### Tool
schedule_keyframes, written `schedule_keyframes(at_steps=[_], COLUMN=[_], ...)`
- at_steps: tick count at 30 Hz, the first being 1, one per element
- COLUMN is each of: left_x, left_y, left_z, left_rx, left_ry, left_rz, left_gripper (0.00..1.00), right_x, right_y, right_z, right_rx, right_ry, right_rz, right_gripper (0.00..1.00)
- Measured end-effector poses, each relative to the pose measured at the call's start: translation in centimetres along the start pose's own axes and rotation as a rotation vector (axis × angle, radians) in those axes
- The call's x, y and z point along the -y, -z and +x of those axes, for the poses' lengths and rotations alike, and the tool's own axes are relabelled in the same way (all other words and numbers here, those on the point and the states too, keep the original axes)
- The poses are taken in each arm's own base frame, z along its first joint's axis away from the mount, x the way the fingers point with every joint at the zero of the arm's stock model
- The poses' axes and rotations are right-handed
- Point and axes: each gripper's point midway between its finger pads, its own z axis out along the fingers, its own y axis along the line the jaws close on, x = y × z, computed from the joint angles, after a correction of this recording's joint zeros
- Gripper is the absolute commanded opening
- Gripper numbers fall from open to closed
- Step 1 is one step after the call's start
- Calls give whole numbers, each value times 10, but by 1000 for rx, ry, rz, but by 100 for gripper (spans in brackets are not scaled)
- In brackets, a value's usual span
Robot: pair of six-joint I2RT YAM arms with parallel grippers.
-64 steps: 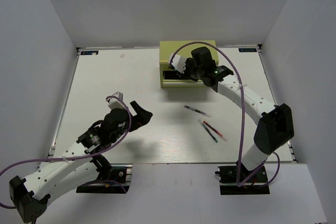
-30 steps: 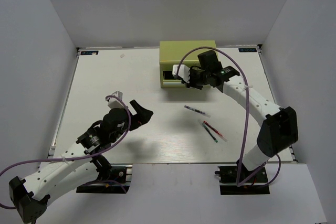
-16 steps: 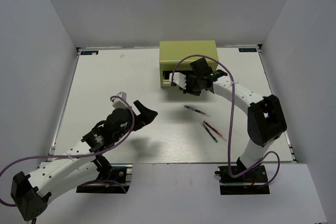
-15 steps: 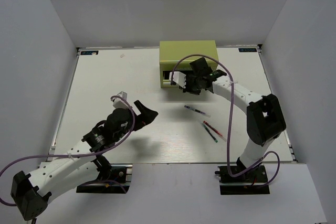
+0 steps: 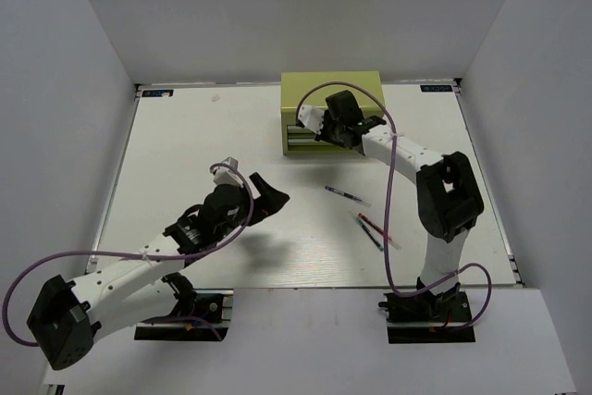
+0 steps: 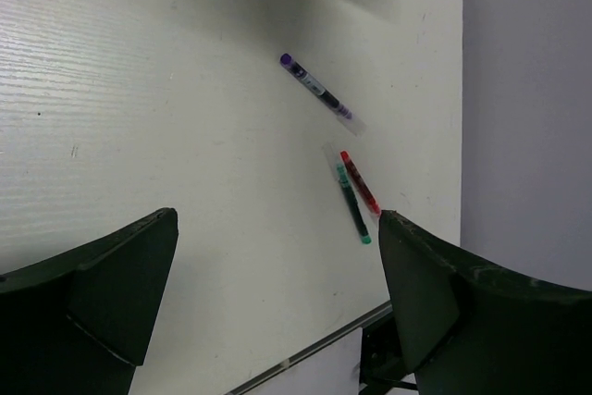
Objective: Sort the stationery into containers
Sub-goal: Close the drawer in the storage box, then open the drawer in the storage box.
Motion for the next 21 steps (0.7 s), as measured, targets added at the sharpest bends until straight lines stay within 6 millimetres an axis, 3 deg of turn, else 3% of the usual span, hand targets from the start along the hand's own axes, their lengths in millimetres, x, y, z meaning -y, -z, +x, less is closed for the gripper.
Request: schedule_keyframes(at_steps=[5, 8, 11, 12, 15, 16, 17, 19, 21], left_x=[-5, -3, 3, 5, 11, 13, 17, 17, 20], left_y=[-14, -22, -31, -35, -53, -59, -64, -81, -98], left_z=[8, 8, 8, 8, 8, 8, 7, 11, 12], left_rx=[-23, -20, -14, -14, -14, -14, -6, -2, 16], left_ry=[-9, -9, -6, -6, -6, -6, -2, 5, 20], left_rz=[-22, -15, -1, 1, 5, 5, 18, 21, 43], left_gripper=[93, 81, 59, 48, 43, 41, 41, 43, 45], right_x=[4, 3, -2, -4, -12, -13, -14, -13, -12], right_y=[-4, -4, -1, 4, 34, 47, 59, 86, 110], right_z=[2, 3, -1, -3, -10, -13, -17, -24, -29], right_rx=[-24, -25, 16, 39, 115, 140, 170, 232, 288], right_ry=[-13, -21, -43, -56, -114, -139, -167, -211, -261], right_rz=[19, 11, -33, -52, -91, -96, -97, -90, -83], right_gripper=[0, 0, 6, 16, 55, 75, 83, 89, 89])
